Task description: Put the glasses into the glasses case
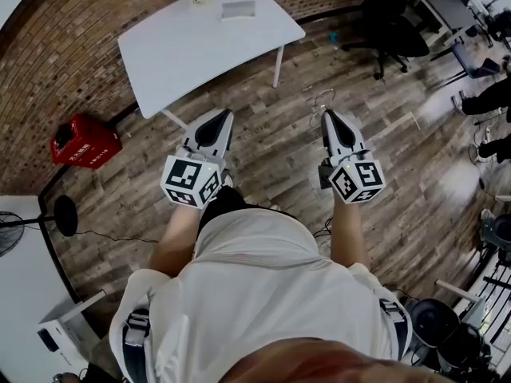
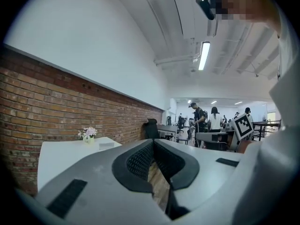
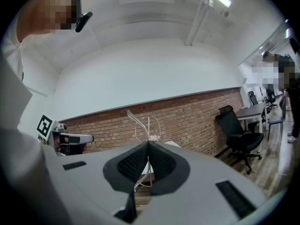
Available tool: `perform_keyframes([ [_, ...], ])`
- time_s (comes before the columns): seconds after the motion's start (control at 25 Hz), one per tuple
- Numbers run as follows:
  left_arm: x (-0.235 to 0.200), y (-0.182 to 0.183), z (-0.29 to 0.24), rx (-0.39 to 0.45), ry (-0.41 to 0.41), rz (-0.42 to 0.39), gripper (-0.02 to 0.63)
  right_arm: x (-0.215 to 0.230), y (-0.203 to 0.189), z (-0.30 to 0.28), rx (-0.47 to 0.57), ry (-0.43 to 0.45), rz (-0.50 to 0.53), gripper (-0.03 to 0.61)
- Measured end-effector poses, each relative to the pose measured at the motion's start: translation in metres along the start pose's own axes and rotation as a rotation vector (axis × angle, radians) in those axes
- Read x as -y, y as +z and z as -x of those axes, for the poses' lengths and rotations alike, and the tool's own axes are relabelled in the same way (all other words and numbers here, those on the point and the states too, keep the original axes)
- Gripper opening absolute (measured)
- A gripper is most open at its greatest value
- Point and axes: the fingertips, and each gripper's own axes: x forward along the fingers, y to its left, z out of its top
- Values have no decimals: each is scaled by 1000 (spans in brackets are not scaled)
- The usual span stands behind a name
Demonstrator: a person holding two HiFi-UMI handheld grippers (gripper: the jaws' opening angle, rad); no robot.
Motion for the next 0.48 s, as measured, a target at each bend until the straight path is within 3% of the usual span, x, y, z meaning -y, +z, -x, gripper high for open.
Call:
perform_keyframes([
  [0.48, -142, 7, -35, 8, -50, 79, 18, -29, 12, -134, -36, -70, 42, 57],
])
